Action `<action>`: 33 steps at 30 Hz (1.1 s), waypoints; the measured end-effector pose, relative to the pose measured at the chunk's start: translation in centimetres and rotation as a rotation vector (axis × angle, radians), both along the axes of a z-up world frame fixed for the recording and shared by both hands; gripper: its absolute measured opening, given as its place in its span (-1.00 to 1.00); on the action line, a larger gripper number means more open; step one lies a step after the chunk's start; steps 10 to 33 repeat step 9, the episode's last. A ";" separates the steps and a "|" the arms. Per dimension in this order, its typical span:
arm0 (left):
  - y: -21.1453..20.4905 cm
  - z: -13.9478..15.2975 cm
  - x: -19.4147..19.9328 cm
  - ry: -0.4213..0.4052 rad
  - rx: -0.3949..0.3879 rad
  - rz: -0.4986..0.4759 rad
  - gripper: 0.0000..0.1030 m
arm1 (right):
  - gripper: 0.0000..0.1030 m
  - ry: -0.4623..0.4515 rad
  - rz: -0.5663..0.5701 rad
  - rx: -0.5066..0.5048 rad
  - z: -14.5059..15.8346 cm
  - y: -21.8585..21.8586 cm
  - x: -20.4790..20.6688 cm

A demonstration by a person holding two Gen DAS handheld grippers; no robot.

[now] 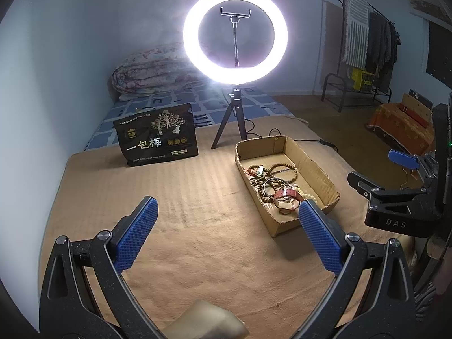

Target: Organize jewelry

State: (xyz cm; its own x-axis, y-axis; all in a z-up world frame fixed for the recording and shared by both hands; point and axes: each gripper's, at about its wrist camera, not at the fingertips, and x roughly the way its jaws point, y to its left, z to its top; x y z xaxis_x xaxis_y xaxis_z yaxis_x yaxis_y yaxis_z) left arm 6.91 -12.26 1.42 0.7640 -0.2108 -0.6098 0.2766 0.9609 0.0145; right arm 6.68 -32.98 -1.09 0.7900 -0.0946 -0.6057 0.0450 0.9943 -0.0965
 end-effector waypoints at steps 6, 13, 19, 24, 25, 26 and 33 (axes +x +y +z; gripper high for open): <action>0.0 0.2 -0.3 -0.029 0.019 0.004 0.97 | 0.99 0.007 0.002 -0.005 -0.2 0.1 0.1; 0.1 0.3 -0.3 -0.039 0.020 0.013 0.97 | 0.99 0.010 0.001 -0.005 -0.2 0.0 0.0; 0.1 0.3 -0.3 -0.039 0.020 0.013 0.97 | 0.99 0.010 0.001 -0.005 -0.2 0.0 0.0; 0.1 0.3 -0.3 -0.039 0.020 0.013 0.97 | 0.99 0.010 0.001 -0.005 -0.2 0.0 0.0; 0.1 0.3 -0.3 -0.039 0.020 0.013 0.97 | 0.99 0.010 0.001 -0.005 -0.2 0.0 0.0; 0.1 0.3 -0.3 -0.039 0.020 0.013 0.97 | 0.99 0.010 0.001 -0.005 -0.2 0.0 0.0; 0.1 0.3 -0.3 -0.039 0.020 0.013 0.97 | 0.99 0.010 0.001 -0.005 -0.2 0.0 0.0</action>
